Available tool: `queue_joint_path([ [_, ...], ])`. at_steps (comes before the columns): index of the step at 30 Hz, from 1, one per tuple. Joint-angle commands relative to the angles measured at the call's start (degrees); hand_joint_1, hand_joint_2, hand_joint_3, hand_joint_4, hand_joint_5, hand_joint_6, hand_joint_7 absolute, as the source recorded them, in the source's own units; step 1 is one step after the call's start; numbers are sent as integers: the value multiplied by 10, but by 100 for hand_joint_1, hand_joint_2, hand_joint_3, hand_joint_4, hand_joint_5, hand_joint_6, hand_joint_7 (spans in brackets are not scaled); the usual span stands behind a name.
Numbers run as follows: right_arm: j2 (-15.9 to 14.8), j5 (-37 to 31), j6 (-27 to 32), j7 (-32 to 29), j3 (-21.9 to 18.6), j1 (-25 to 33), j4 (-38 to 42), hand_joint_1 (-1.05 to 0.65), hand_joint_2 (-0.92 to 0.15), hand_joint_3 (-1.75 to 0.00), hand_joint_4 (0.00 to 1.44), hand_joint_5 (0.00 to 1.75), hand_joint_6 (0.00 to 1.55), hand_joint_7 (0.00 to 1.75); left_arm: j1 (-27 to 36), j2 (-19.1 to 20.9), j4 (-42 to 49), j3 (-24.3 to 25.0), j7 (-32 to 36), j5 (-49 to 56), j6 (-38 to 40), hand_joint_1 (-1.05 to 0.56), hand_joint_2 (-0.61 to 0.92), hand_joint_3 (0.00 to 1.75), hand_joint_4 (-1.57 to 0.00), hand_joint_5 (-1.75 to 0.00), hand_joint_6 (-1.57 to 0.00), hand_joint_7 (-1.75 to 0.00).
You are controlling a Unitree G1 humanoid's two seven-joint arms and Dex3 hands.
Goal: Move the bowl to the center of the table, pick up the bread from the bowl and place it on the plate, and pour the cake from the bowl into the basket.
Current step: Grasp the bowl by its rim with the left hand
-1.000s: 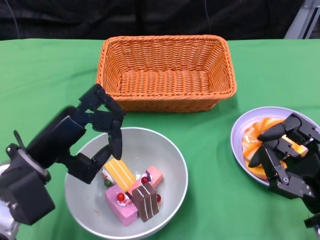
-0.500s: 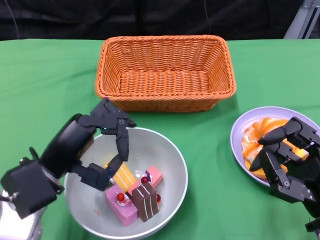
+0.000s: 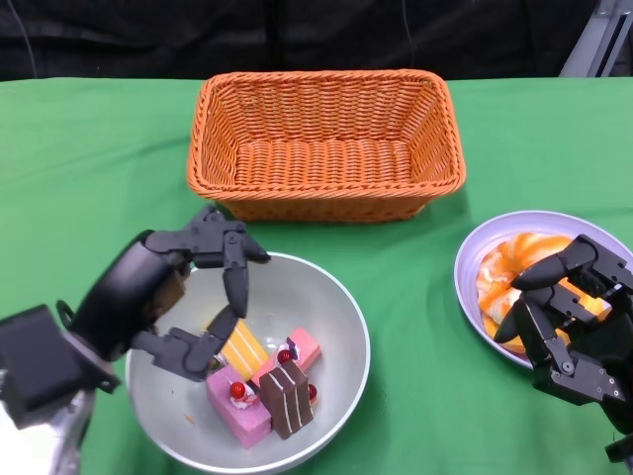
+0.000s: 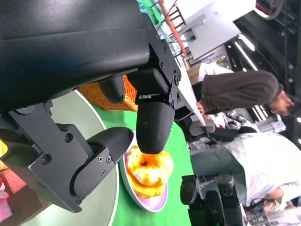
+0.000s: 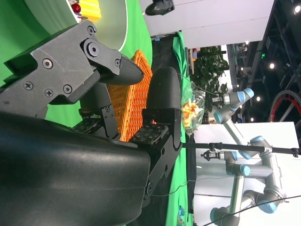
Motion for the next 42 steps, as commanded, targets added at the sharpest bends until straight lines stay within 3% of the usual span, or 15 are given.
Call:
queue_joint_path([
  [1,-8,4,1,-1,-9,4,-11,-10,-52,-104,75,157,68,120,-6,27,-20,21,-27,-15,7,0,39,145,-94,-175,-78,-155],
  [3,-6,5,8,-4,-8,5,-16,-10,-52,-104,75,157,68,120,-16,62,-33,32,-38,5,1,-1,40,139,-94,-168,-82,-140],
  [5,-6,10,18,-6,-8,6,-20,-9,-52,-104,75,157,68,119,-25,96,-49,40,-55,15,3,-4,39,118,-89,-136,-82,-101],
  [6,-5,11,21,-6,-8,6,-22,-9,-52,-104,74,157,68,119,-26,103,-54,41,-60,15,6,-5,39,112,-88,-128,-83,-90],
  [8,-5,11,25,-6,-9,6,-24,-9,-52,-104,74,156,69,118,-26,107,-58,42,-62,16,10,-6,40,107,-87,-121,-84,-80],
  [9,-6,9,21,-4,-9,6,-23,-9,-52,-104,75,156,69,118,-30,135,-65,42,-89,13,15,-7,40,106,-86,-120,-85,-79],
  [11,-8,7,17,-2,-10,5,-22,-10,-52,-104,75,157,69,118,-34,177,-73,43,-131,13,15,-28,66,44,-62,-69,-66,-38],
  [12,-9,7,17,-1,-11,5,-22,-10,-52,-104,75,157,69,118,-35,191,-75,44,-146,15,11,-37,76,25,-57,-52,-63,-24],
  [14,-9,8,20,-1,-12,6,-24,-11,-52,-104,74,158,68,118,-33,209,-75,44,-167,17,2,-51,85,7,-50,-32,-58,-9],
  [23,-12,18,36,4,-16,9,-35,-9,-55,-103,73,158,68,119,-14,261,-108,45,-217,29,-34,-82,86,0,-41,-20,-47,0],
  [28,-13,17,36,5,-18,10,-39,-8,-56,-103,72,158,66,119,-7,268,-83,52,-203,71,-166,-86,82,0,-55,-24,-56,-4],
  [34,-14,21,46,5,-20,12,-47,-10,-56,-100,72,158,66,121,-25,249,11,59,-137,138,-358,-79,83,0,-86,-21,-83,-7],
  [42,-14,19,52,3,-20,15,-53,-11,-56,-99,72,158,66,120,-55,253,124,40,-70,209,-498,-71,86,0,-108,-11,-99,-3],
])
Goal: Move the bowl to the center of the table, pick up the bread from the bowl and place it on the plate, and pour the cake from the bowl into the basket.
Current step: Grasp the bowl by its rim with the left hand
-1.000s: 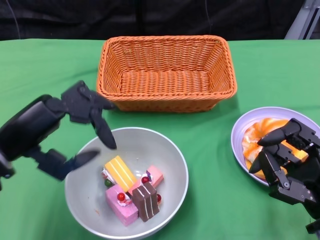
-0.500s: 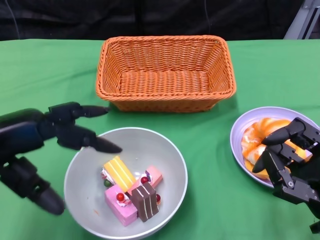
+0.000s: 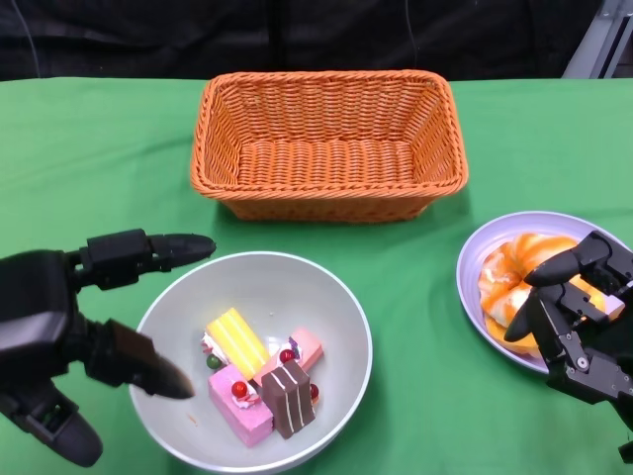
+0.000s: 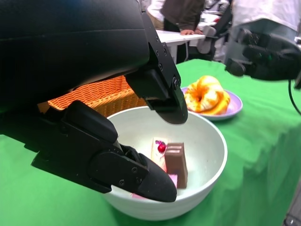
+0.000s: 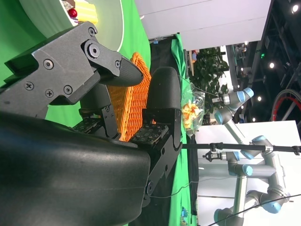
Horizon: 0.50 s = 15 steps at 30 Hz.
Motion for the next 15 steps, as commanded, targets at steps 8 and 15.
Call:
queue_joint_path([
  [8,-6,0,9,-6,-2,9,-22,-11,-56,-100,71,159,65,122,-34,-12,111,15,87,125,-88,-59,80,0,-117,-7,-103,-2],
  [15,-5,2,12,-7,-2,15,-32,-11,-57,-98,71,158,66,120,-39,-26,126,34,143,223,-89,-52,80,1,-120,-4,-104,-1],
])
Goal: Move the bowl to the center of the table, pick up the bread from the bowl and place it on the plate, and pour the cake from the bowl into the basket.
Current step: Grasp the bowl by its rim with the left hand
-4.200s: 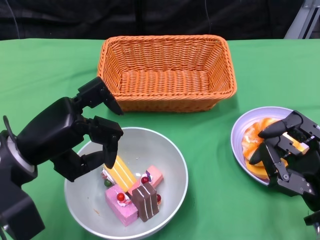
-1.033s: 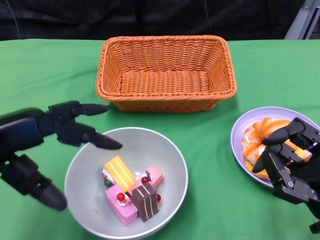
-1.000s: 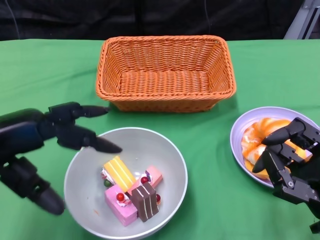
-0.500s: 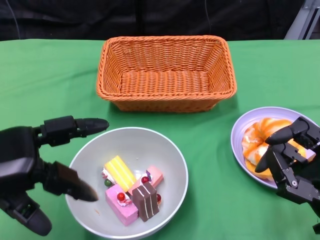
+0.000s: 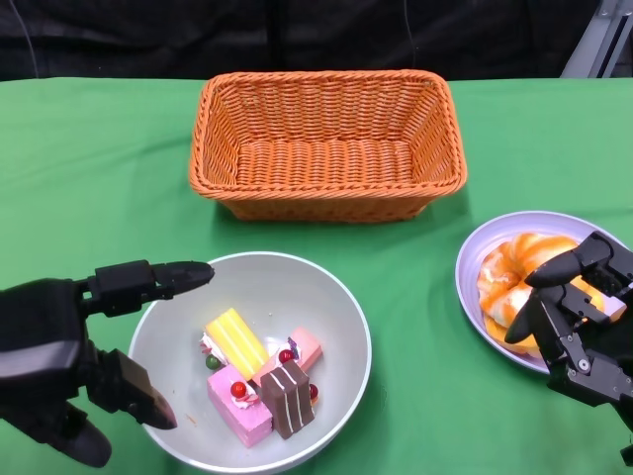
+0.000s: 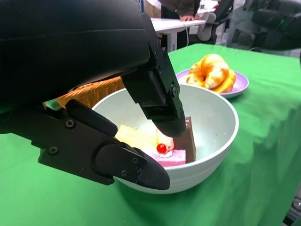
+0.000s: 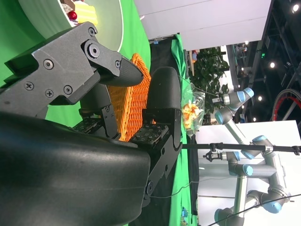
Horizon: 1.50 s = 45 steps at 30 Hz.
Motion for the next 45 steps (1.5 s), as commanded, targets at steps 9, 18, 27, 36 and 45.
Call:
queue_joint_path([
  [9,-7,1,4,-3,-2,15,-25,-11,-56,-100,71,159,66,121,3,-13,2,12,131,172,37,-48,83,1,-120,-2,-103,0],
  [18,-10,2,1,4,-4,19,-26,-12,-56,-98,71,158,65,123,8,7,-36,-29,240,258,116,-49,83,0,-114,0,-97,0],
  [27,-9,11,9,4,-5,24,-37,-10,-58,-99,72,158,64,125,-4,10,-59,-112,378,348,220,-46,80,0,-109,0,-94,0],
  [36,-12,14,12,6,-11,24,-37,-10,-57,-100,72,158,64,124,-31,29,-34,-205,496,397,271,-47,83,1,-107,0,-93,-1],
  [45,-14,21,21,7,-11,24,-42,-9,-58,-101,72,160,64,125,-35,47,-17,-246,525,380,287,-45,82,0,-109,-1,-95,-1],
])
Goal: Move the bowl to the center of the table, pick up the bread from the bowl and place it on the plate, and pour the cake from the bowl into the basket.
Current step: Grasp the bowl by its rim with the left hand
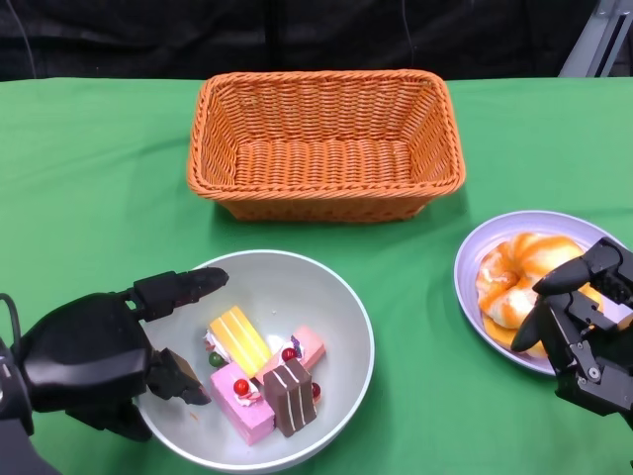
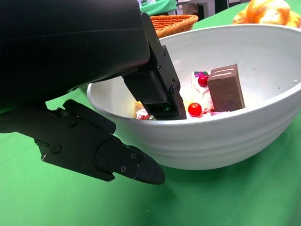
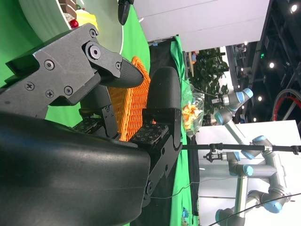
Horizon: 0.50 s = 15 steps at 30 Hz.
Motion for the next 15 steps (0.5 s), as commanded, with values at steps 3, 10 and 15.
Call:
queue_joint_path([
  [3,-8,4,-2,0,-7,0,-5,-9,-58,-100,71,160,63,125,-12,13,26,-26,50,5,6,-37,81,0,-111,-2,-98,-2],
  [10,-8,4,10,-9,-6,6,-18,-10,-58,-100,70,161,63,128,-30,9,63,-75,156,40,15,-20,76,0,-118,-47,-124,-7],
  [15,-9,7,8,-6,-8,7,-17,-10,-59,-99,69,160,62,127,-38,7,77,-107,199,55,29,-15,80,0,-72,-169,-84,-118],
])
